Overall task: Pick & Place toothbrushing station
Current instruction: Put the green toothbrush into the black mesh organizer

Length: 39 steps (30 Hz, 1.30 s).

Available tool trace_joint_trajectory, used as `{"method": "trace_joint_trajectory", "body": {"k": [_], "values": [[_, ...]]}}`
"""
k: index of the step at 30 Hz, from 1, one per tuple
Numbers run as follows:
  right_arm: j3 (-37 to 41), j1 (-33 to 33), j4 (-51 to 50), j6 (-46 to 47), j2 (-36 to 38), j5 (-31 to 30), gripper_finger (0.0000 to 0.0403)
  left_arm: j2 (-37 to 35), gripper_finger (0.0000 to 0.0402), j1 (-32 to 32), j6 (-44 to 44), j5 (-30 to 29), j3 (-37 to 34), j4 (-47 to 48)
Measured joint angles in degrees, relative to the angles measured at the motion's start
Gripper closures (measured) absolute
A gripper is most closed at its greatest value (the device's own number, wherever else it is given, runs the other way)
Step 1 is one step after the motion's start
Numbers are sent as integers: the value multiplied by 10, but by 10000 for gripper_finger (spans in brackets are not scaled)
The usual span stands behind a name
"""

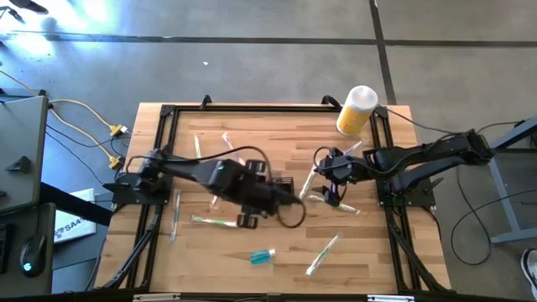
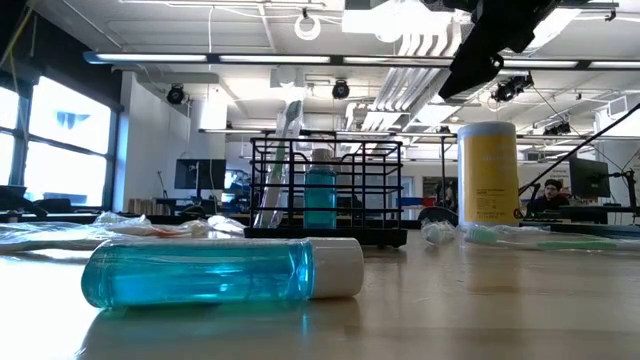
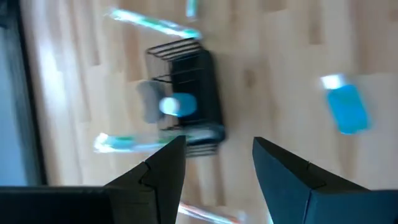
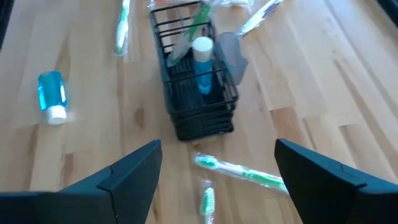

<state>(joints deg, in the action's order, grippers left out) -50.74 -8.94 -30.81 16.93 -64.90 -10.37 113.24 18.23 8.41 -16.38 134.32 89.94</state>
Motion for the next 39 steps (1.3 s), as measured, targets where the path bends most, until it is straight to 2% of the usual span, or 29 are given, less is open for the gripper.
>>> {"method": "trace_joint_trajectory", "body": {"k": [3,6,15,18,24,28,34,39], "values": [[0,-20,-2,13,0,0,99,-28,222,22,21,42,-31,0],[0,-40,-5,27,0,1,99,-55,222,43,53,53,-92,0],[0,-87,-5,66,0,-2,99,-146,222,81,180,19,-373,-17],[0,-95,-2,74,0,-2,99,-180,222,86,176,27,-477,-72],[0,-100,14,74,0,-19,99,-252,222,83,161,75,-644,-258],[-1,-95,33,68,0,-37,99,-280,222,84,160,73,-719,-340],[-1,-93,47,28,-2,-46,99,-284,222,84,160,74,-805,-404],[-1,-93,62,-8,-13,-45,99,-284,222,84,183,111,-848,-453]]}}
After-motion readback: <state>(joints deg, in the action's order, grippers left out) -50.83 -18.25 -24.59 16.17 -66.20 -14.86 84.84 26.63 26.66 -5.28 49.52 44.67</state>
